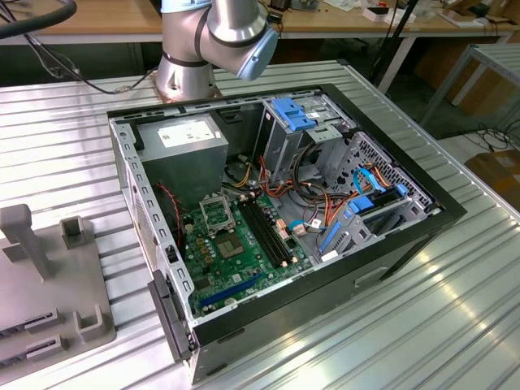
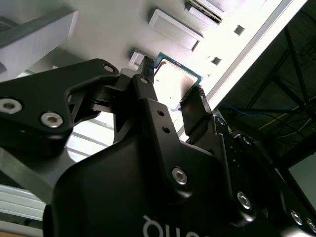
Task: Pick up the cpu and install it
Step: 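Pick up the cpu and move it towards the insertion slot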
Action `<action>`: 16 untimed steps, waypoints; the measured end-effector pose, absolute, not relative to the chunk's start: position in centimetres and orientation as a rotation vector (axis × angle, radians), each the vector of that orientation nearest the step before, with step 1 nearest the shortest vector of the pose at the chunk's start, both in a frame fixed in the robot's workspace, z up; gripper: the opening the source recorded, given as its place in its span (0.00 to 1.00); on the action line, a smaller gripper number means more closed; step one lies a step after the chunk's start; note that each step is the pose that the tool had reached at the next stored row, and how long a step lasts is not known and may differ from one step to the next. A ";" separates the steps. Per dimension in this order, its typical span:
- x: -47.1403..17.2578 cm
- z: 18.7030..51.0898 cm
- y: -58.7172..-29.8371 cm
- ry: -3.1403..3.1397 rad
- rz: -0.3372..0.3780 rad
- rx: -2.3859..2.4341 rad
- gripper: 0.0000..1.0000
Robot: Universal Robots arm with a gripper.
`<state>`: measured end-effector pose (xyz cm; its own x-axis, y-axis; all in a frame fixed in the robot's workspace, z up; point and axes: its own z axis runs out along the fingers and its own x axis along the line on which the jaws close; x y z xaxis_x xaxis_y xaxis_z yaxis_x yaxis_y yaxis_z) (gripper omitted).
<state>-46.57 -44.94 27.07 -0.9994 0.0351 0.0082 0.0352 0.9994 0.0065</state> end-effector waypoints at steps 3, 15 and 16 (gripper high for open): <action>-46.6 27.3 -44.9 -3.133 -0.011 -0.055 0.47; -46.6 28.1 -44.9 -3.133 -0.009 -0.055 0.47; -46.6 28.3 -44.9 -3.133 -0.008 -0.055 0.47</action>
<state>-46.57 -44.94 28.25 -0.9994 0.0351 0.0081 0.0351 0.9994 0.0053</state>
